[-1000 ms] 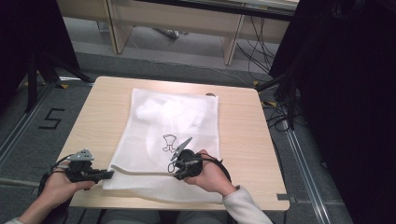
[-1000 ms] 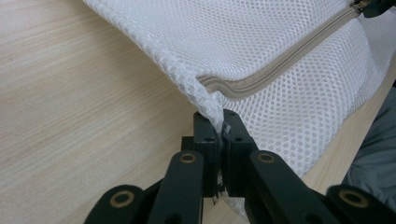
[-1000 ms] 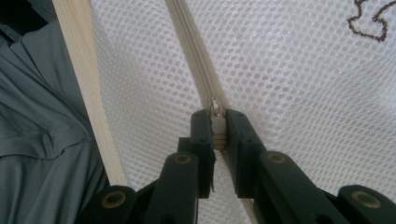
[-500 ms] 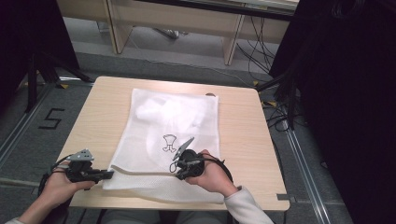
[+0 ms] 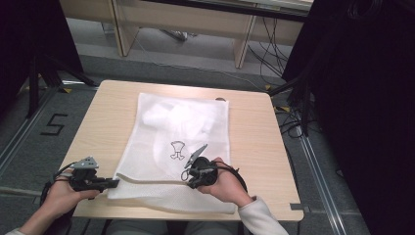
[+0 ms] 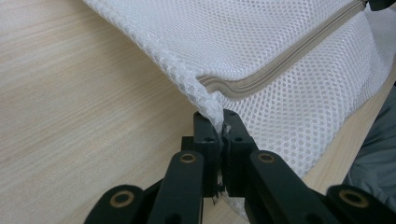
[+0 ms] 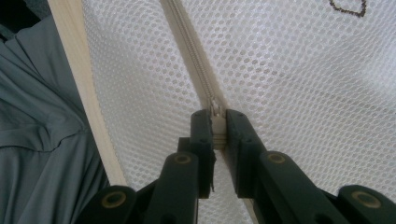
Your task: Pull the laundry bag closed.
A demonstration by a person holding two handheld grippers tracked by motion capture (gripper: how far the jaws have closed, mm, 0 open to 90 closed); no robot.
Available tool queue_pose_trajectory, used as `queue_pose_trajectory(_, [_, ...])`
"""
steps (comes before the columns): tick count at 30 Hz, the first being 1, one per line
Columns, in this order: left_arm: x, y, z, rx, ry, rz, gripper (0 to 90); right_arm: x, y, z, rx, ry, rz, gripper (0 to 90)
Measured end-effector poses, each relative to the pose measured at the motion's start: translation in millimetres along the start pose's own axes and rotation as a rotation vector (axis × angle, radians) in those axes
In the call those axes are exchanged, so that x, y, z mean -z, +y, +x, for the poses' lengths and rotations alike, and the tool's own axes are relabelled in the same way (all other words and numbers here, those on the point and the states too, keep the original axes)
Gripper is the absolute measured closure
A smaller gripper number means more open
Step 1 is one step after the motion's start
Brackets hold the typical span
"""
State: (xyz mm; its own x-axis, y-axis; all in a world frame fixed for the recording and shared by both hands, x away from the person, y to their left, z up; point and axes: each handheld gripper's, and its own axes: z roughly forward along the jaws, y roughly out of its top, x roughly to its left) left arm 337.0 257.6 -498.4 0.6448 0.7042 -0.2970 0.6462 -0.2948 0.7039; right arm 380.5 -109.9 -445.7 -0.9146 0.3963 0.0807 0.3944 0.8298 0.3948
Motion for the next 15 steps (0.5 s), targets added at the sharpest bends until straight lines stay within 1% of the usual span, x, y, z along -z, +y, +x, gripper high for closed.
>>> queue_pose_trajectory(5, [0.2,0.0,-0.1,-0.003,0.004,0.000,85.8,0.1,-0.2,-0.4,0.002,0.002,0.000,82.5])
queue_pose_trajectory(6, [0.2,0.0,0.0,-0.003,0.004,0.000,85.8,1.0,-0.3,-0.2,-0.002,-0.008,0.006,82.5])
queue_pose_trajectory(7, [0.1,0.0,0.2,-0.001,0.002,-0.001,85.8,1.5,-0.7,-0.2,-0.011,-0.006,0.006,82.4])
queue_pose_trajectory(8, [0.0,0.0,0.1,-0.002,0.001,0.000,85.8,1.7,-1.3,-1.2,-0.004,-0.004,0.000,82.5])
queue_pose_trajectory(15, [0.1,0.1,-0.2,-0.001,0.002,-0.001,85.8,1.8,-1.7,-0.7,-0.003,-0.002,0.001,82.5])
